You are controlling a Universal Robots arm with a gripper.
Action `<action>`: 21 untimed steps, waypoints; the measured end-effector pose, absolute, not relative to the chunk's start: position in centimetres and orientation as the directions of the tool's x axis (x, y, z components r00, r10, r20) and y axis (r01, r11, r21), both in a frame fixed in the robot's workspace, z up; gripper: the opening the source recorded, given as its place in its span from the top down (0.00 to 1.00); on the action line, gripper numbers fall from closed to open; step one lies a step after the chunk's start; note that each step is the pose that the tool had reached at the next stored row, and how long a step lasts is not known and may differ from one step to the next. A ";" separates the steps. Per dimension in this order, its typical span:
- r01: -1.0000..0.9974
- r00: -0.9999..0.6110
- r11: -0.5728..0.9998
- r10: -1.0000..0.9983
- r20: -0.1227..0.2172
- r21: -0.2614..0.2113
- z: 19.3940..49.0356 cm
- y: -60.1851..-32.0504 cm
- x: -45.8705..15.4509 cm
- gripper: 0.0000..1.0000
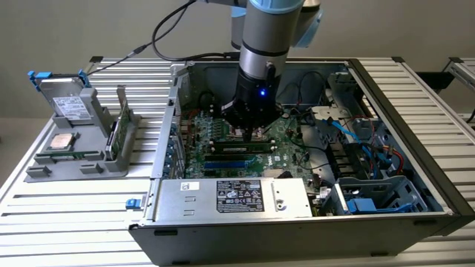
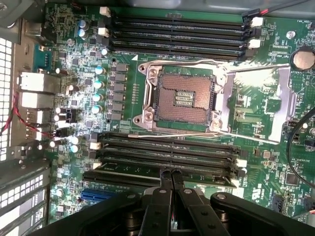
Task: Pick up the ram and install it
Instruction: 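Press down the ram until it locks into place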
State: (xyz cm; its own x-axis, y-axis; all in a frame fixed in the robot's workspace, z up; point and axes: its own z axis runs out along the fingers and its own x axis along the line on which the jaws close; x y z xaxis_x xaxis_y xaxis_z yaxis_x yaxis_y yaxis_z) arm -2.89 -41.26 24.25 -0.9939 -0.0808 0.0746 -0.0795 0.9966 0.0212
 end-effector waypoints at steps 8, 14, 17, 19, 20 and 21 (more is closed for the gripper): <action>-0.076 -0.994 0.997 -0.078 0.074 0.021 24.2 -41.8 -3.0 0.90; -0.074 -0.995 0.997 -0.075 0.073 0.021 24.2 -42.2 -3.1 0.90; -0.072 -0.995 0.997 -0.074 0.072 0.021 24.3 -42.4 -3.1 0.90; -0.072 -0.995 0.997 -0.073 0.072 0.021 24.3 -42.5 -3.2 0.90; -0.072 -0.995 0.997 -0.073 0.072 0.021 24.2 -42.5 -3.2 0.90; -0.072 -0.995 0.997 -0.073 0.072 0.021 24.3 -42.5 -3.2 0.90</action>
State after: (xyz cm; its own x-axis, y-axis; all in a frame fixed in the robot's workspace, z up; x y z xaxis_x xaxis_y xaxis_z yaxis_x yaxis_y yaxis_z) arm -3.19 -42.50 24.25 -0.9948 -0.0730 0.0716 -0.0717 0.9972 0.0210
